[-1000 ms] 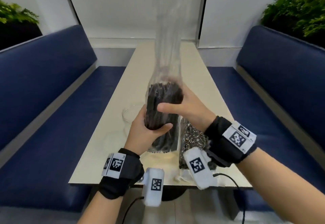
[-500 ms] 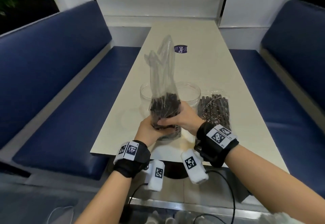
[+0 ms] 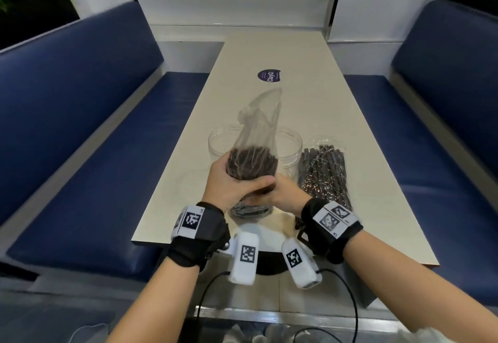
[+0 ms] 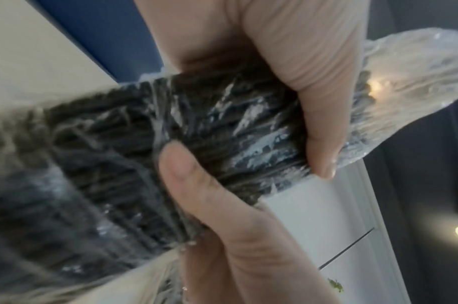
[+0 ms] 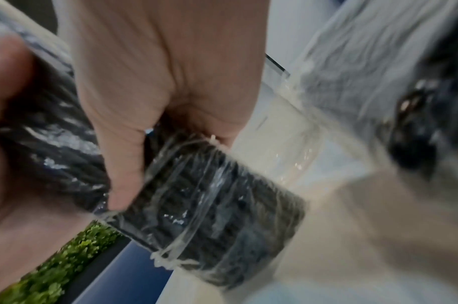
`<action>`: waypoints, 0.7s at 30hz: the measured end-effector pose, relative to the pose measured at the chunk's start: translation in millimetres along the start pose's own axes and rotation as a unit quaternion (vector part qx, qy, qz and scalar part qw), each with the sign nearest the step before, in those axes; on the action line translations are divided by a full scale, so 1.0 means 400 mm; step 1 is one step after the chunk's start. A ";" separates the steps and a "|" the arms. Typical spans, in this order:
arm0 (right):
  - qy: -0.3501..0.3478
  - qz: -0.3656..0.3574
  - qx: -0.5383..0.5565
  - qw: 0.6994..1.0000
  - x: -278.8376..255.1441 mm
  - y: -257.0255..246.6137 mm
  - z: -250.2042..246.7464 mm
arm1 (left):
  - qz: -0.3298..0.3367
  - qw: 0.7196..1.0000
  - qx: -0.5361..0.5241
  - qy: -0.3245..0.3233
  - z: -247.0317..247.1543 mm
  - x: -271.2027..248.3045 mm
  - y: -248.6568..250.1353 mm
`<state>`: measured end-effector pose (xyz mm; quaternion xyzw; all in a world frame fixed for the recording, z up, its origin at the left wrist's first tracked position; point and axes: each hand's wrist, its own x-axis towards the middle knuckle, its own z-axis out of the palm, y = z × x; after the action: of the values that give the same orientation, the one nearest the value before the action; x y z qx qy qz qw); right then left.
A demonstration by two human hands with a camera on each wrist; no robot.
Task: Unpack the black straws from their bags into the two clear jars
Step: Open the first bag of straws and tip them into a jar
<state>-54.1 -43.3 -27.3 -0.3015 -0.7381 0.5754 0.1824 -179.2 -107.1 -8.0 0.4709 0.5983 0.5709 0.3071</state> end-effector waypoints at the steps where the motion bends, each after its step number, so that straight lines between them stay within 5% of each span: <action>1: -0.014 0.008 -0.029 0.999 -0.007 0.004 -0.008 | -0.004 1.000 0.003 0.003 0.002 -0.002 -0.009; 6: -0.047 0.007 -0.097 0.994 -0.061 -0.001 -0.062 | -0.031 1.000 0.001 -0.002 -0.009 -0.016 -0.069; 15: 0.072 -0.056 0.077 0.993 -0.020 -0.090 0.011 | -0.060 0.997 0.002 -0.052 0.009 -0.023 -0.104; 21: 0.051 -0.029 0.073 0.996 0.001 -0.036 0.018 | -0.106 0.986 -0.017 -0.128 -0.044 -0.033 -0.113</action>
<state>-62.1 -50.8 -15.4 -0.2948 -0.6919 0.6065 0.2579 -200.0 -121.9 -51.4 0.4687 0.5908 0.4799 0.4483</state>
